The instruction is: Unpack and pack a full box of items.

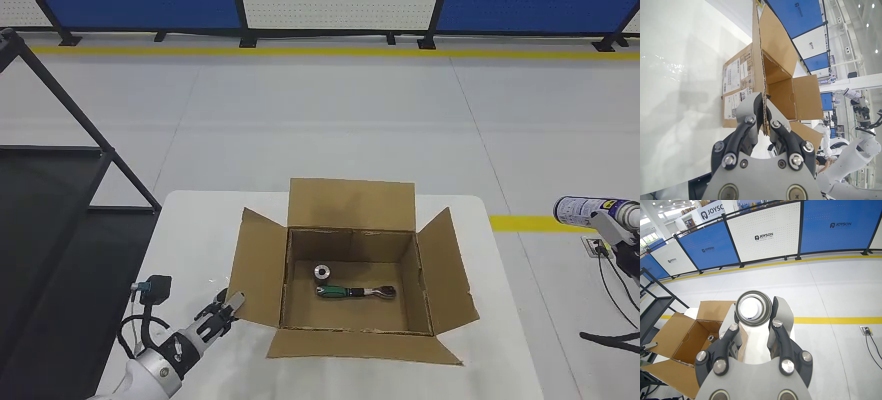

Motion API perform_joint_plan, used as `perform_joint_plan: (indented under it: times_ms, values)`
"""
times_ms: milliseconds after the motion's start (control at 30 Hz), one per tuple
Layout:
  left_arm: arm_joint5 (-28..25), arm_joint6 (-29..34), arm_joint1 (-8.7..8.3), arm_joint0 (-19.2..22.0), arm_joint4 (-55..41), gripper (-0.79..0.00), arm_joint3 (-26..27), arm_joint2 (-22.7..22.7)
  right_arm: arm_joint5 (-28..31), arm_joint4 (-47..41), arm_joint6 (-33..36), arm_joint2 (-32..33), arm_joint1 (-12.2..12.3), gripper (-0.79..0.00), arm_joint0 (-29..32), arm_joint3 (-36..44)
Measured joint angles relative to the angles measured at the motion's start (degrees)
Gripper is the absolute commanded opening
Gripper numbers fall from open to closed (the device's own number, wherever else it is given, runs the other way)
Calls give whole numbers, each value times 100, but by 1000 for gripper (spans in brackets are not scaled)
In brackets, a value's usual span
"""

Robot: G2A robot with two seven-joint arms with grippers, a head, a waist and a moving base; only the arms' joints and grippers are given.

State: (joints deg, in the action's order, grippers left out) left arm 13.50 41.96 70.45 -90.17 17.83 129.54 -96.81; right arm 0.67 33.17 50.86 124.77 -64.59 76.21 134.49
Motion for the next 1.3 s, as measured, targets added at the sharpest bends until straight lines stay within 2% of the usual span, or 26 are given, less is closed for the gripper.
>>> perform_joint_plan:
  times_ms: [533,967,1300]
  values:
    - [-201,-181,-62,-192,28,-785,-95,42,0,0,0,0,0,-785,0,0]
    - [-471,-551,-88,-895,-272,-785,95,-451,0,0,0,0,0,-785,0,0]
    - [-599,-634,-119,-1043,-416,-785,66,-780,0,0,0,0,0,-785,0,0]
